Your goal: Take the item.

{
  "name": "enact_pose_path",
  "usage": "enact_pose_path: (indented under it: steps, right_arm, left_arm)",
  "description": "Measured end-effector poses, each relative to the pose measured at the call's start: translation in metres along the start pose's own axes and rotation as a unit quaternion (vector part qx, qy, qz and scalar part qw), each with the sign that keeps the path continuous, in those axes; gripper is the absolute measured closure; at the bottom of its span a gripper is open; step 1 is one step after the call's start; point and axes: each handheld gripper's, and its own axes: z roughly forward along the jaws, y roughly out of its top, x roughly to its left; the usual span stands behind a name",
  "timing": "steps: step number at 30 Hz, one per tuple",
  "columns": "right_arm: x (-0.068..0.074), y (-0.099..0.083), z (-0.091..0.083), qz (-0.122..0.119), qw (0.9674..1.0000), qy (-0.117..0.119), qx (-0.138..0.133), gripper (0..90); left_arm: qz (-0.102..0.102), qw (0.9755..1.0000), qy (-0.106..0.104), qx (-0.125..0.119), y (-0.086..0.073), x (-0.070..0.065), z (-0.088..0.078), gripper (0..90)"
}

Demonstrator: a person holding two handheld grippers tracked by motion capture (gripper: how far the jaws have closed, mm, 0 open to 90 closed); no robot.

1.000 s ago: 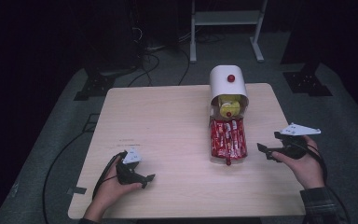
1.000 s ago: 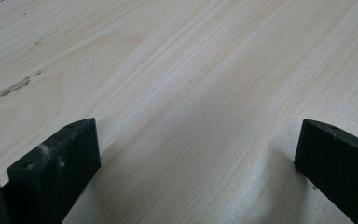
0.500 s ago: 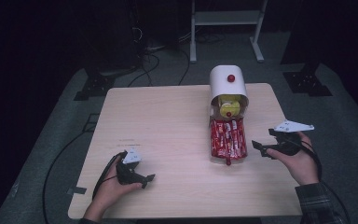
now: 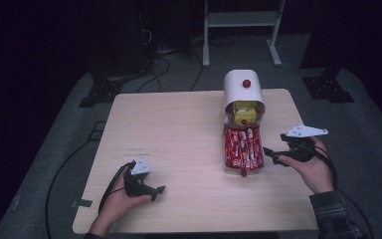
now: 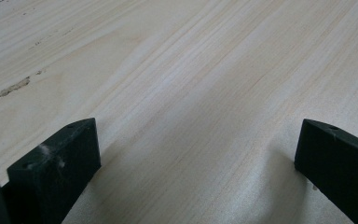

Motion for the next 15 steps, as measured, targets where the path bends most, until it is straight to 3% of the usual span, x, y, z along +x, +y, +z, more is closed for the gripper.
enact_pose_path:
  steps: [15]
  right_arm:
    - [0.0077,0.0105,0.0092,-0.010,0.9999,0.008,0.000,15.1]
  left_arm:
    - [0.000,1.0000,0.000,-0.001,-0.0001,-0.0001,0.0001,0.0]
